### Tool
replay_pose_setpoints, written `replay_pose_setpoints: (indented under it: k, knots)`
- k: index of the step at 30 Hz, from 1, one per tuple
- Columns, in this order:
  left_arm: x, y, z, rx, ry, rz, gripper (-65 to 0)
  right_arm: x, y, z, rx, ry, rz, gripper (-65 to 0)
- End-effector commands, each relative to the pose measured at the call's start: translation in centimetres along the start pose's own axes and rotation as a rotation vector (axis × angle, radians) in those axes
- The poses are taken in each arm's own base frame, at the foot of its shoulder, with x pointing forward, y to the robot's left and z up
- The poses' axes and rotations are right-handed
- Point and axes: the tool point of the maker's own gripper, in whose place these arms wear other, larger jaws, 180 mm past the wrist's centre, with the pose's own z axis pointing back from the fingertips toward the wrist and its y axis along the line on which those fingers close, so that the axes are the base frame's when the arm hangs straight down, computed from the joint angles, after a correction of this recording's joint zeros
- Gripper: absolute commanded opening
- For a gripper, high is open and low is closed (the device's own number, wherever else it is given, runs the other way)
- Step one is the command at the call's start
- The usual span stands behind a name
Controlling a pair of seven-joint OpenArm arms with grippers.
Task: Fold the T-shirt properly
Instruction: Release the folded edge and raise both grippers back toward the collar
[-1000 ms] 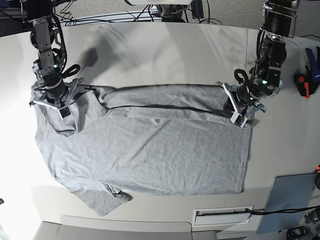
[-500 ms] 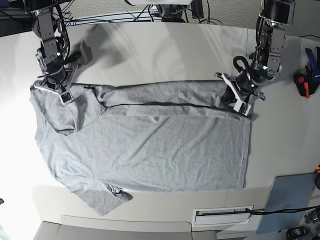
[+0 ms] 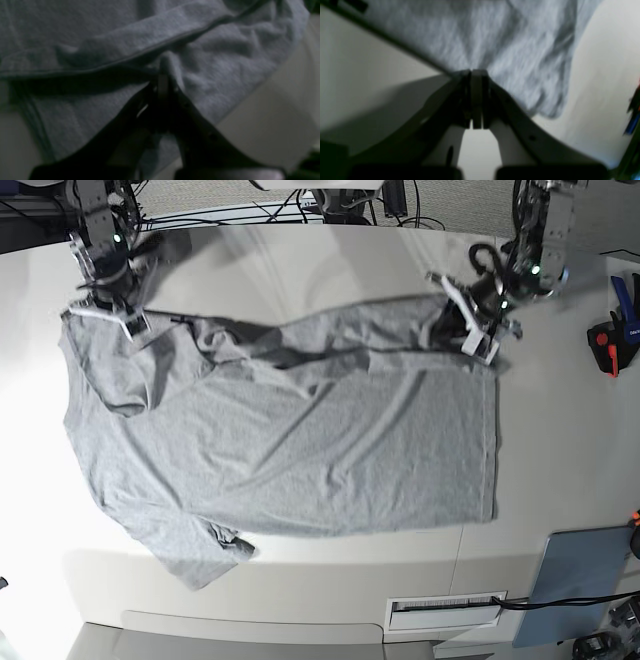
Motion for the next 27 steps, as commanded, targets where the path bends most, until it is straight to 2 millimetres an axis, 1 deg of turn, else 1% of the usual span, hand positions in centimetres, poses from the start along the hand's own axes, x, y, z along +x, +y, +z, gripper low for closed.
replay_pose_setpoints:
  k: [1,3,6,7,8,10,13,15,16,18,21,24,27]
  knots:
    - [-5.5,0.7,1.3,0.033,0.230,-0.031,-65.0,-0.1,-1.3,0.7,-0.032,-0.006,0.005,-65.0]
    - [-5.9,0.5,2.2,0.010,0.214,0.008,-65.0,-1.2,-1.6,1.4,-0.037,0.012,0.010,-65.0]
    - [-6.4,-0.8,3.4,-0.064,0.189,0.044,-65.0,-2.6,-0.8,2.5,0.003,0.039,0.050,-65.0]
    - [-6.4,-1.0,3.7,-0.079,0.183,0.049,-65.0,-2.7,-0.7,2.9,0.005,0.036,0.054,-65.0]
    - [-6.4,-1.2,3.9,-0.091,0.176,0.052,-65.0,-2.4,-0.7,3.3,0.004,0.021,0.056,-65.0]
    - [-6.1,-1.1,3.9,-0.091,0.167,0.054,-65.0,-0.9,-1.2,4.0,-0.011,-0.035,0.056,-65.0]
    - [-5.8,-0.9,3.8,-0.086,0.160,0.051,-65.0,1.9,-3.1,4.5,-0.066,-0.116,0.020,-65.0]
    - [-5.4,-0.7,3.6,-0.084,0.152,0.046,-65.0,3.6,-4.8,4.1,-0.099,-0.156,-0.025,-65.0]
    - [-5.3,-0.7,3.6,-0.084,0.151,0.045,-65.0,4.1,-5.4,3.9,-0.105,-0.168,-0.047,-65.0]
    - [-5.3,-0.6,3.6,-0.083,0.149,0.045,-65.0,4.2,-6.1,2.9,-0.111,-0.165,-0.075,-65.0]
    - [-5.2,-0.3,3.5,-0.066,0.149,0.049,-65.0,3.2,-6.4,0.7,-0.094,-0.130,-0.100,-65.0]
    - [-5.6,0.7,3.6,-0.012,0.175,0.040,-65.0,1.7,-6.8,-1.3,-0.088,-0.082,-0.124,-65.0]
    - [-6.1,1.3,3.6,0.017,0.204,0.008,-65.0,0.7,-6.7,-2.3,-0.065,-0.043,-0.122,-65.0]
